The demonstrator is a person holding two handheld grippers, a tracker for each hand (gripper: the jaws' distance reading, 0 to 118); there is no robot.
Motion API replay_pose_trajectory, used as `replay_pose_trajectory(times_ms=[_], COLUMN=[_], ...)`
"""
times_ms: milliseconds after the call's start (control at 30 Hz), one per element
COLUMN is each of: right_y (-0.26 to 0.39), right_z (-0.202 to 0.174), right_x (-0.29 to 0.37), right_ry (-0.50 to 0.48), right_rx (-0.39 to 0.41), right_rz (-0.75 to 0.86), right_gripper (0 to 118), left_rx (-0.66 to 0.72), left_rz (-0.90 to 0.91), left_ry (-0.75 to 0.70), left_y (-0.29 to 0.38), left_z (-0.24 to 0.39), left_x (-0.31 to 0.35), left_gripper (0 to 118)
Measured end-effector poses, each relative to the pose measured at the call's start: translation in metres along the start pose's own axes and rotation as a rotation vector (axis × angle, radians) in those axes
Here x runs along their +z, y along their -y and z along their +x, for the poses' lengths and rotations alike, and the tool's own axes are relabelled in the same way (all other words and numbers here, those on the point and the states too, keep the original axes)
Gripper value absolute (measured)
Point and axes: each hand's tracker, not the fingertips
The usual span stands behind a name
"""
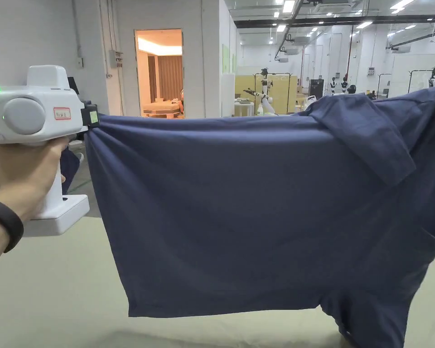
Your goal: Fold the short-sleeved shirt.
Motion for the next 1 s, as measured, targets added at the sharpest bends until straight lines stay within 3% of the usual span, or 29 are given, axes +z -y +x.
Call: replay_pose_trajectory(times_ms=[167, 267, 367, 567, 700, 800, 933, 1000], right_y=[0.067, 0.107, 0.142, 0.225, 0.281, 0.318, 0.354, 0.369], right_z=[0.004, 0.011, 0.022, 0.045, 0.069, 0.083, 0.097, 0.098], right_x=[-0.01, 0.003, 0.032, 0.146, 0.236, 0.303, 0.371, 0.396], right_ry=[-0.042, -0.066, -0.101, -0.17, -0.164, -0.133, -0.082, -0.05], right_rx=[0.002, -0.042, -0.074, -0.149, -0.316, -0.392, -0.433, -0.404], right_rz=[-0.107, -0.146, -0.161, -0.207, -0.247, -0.262, -0.354, -0.387], right_gripper=[0, 0, 0, 0, 0, 0, 0, 0], left_rx=[0.027, 0.006, 0.08, 0.222, 0.305, 0.376, 0.386, 0.394], left_rz=[-0.125, -0.158, -0.191, -0.264, -0.245, -0.259, -0.267, -0.303], left_ry=[0.027, 0.07, 0.129, 0.218, 0.235, 0.208, 0.195, 0.193], left_y=[0.059, 0.092, 0.117, 0.194, 0.247, 0.276, 0.298, 0.306], left_z=[-0.001, 0.0, -0.005, -0.029, -0.041, -0.044, -0.04, -0.036], left_x=[0.001, 0.019, 0.051, 0.157, 0.247, 0.31, 0.379, 0.401], left_gripper=[0, 0, 0, 0, 0, 0, 0, 0])
